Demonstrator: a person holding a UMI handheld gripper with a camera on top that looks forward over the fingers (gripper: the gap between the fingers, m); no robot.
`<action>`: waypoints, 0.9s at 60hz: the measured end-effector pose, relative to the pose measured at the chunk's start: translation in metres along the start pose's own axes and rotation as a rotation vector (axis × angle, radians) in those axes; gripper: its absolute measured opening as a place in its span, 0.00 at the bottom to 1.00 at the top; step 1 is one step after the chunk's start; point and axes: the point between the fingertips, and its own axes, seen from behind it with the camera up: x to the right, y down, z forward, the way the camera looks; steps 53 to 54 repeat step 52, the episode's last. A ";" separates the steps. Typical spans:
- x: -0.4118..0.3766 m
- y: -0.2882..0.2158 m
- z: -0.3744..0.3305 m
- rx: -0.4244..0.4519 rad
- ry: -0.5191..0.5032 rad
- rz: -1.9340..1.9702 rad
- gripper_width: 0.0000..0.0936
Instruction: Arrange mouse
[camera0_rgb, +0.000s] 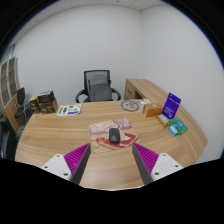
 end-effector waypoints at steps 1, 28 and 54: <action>0.000 0.004 -0.011 -0.002 0.002 -0.004 0.93; -0.011 0.081 -0.186 -0.035 0.037 -0.029 0.93; -0.026 0.089 -0.210 -0.026 0.020 -0.031 0.93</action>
